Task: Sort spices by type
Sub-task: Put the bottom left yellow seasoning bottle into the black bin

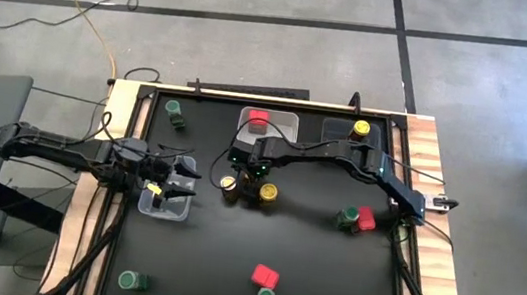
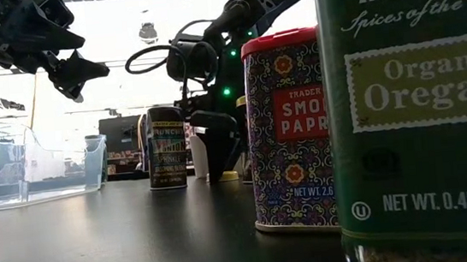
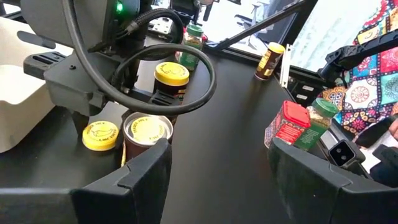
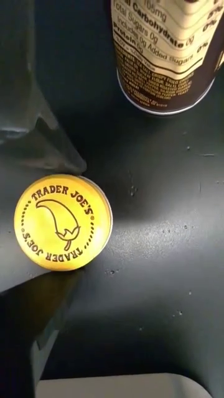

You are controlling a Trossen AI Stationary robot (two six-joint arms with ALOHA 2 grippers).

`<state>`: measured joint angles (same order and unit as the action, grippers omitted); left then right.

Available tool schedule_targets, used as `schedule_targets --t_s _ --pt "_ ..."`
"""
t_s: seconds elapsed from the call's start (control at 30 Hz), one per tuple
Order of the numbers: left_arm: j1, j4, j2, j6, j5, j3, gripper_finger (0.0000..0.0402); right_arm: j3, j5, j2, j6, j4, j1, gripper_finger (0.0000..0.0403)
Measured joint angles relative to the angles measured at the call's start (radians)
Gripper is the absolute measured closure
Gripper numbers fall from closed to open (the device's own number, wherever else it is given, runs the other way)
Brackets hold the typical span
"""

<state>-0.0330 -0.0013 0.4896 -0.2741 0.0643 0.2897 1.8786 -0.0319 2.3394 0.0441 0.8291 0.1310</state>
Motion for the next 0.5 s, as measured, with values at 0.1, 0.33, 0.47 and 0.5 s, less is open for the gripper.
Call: schedule_targets --t_s 0.1,0.33,0.47,0.5 --pt "0.0 0.0 0.0 0.0 0.0 0.0 0.0148 0.0 0.0 0.0 0.0 0.0 0.0 0.0137" --pt "0.0 0.0 0.0 -0.005 0.0 0.0 0.0148 0.016 0.003 0.001 0.0 0.029 0.001 0.015" --pt "0.0 0.0 0.0 -0.019 0.0 0.0 0.0148 0.037 0.007 0.005 0.0 0.043 0.001 0.0152" --pt "0.0 0.0 0.0 -0.019 0.0 0.0 0.0148 0.045 0.008 0.005 0.0 0.053 0.001 0.0152"
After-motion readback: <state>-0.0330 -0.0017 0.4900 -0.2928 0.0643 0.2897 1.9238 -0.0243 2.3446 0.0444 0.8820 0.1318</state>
